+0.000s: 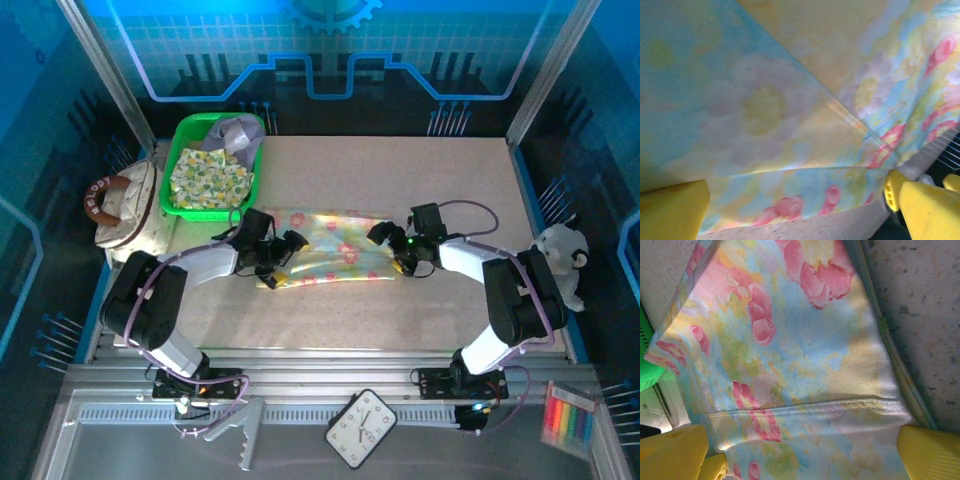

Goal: Fold and stack the skirts

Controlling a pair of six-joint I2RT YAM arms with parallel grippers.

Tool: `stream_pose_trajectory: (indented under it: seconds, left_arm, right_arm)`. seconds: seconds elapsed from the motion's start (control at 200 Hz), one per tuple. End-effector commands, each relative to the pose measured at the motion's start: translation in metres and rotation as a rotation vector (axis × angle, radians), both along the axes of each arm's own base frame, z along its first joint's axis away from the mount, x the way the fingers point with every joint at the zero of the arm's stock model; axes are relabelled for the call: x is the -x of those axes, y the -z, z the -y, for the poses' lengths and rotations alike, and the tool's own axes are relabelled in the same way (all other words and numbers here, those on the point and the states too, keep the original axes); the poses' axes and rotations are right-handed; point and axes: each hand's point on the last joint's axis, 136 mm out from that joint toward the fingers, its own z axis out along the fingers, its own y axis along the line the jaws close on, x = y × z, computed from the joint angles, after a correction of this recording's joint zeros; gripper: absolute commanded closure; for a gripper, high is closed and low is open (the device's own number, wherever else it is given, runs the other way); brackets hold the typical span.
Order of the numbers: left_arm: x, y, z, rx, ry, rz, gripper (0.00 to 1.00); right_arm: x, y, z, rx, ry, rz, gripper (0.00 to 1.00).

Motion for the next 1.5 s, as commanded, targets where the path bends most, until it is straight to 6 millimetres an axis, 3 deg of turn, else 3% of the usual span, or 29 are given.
stream_pose_trajectory:
  seconds: [0.0, 0.11, 0.215, 0.275, 0.38, 0.515, 0.63, 0.7, 0.825, 1.135, 1.495]
  left_arm:
    - [0.027, 0.013, -0.027, -0.108, 0.01, -0.072, 0.01]
    - [0.042, 0.024, -0.042, -0.16, -0.003, -0.113, 0.01]
    - [0.05, 0.034, -0.05, -0.166, -0.024, -0.147, 0.01]
    - [0.043, 0.021, -0.039, -0.104, -0.002, -0.114, 0.01]
    - [0.026, -0.018, -0.022, -0.05, 0.073, -0.017, 0.01]
    - [0.015, -0.047, -0.032, -0.135, 0.12, 0.053, 0.01]
    - [0.018, -0.039, -0.065, -0.304, 0.096, 0.0, 0.01]
    - [0.016, -0.034, -0.075, -0.342, 0.094, -0.002, 0.01]
    - [0.012, -0.021, -0.086, -0.4, 0.113, -0.028, 0.04]
    - [-0.004, 0.003, -0.079, -0.384, 0.156, -0.07, 0.26]
    - [-0.007, 0.013, -0.087, -0.37, 0.145, -0.089, 0.3]
  right_arm:
    - [0.03, 0.049, 0.019, 0.08, 0.032, -0.171, 0.0]
    - [0.027, 0.047, 0.018, 0.076, 0.026, -0.166, 0.0]
    - [0.019, 0.033, 0.014, 0.054, 0.009, -0.118, 0.0]
    - [0.015, 0.02, 0.013, 0.046, -0.008, -0.084, 0.0]
    - [0.021, 0.006, 0.025, 0.094, 0.005, -0.071, 0.0]
    - [0.042, 0.005, 0.043, 0.132, 0.08, -0.125, 0.0]
    - [0.057, 0.007, 0.05, 0.129, 0.131, -0.139, 0.0]
    - [0.061, 0.005, 0.052, 0.124, 0.147, -0.129, 0.0]
    - [0.065, 0.001, 0.039, 0.034, 0.129, -0.121, 0.01]
    - [0.058, 0.004, 0.014, -0.119, 0.18, -0.086, 0.18]
    - [0.056, -0.011, -0.007, -0.142, 0.166, -0.042, 0.21]
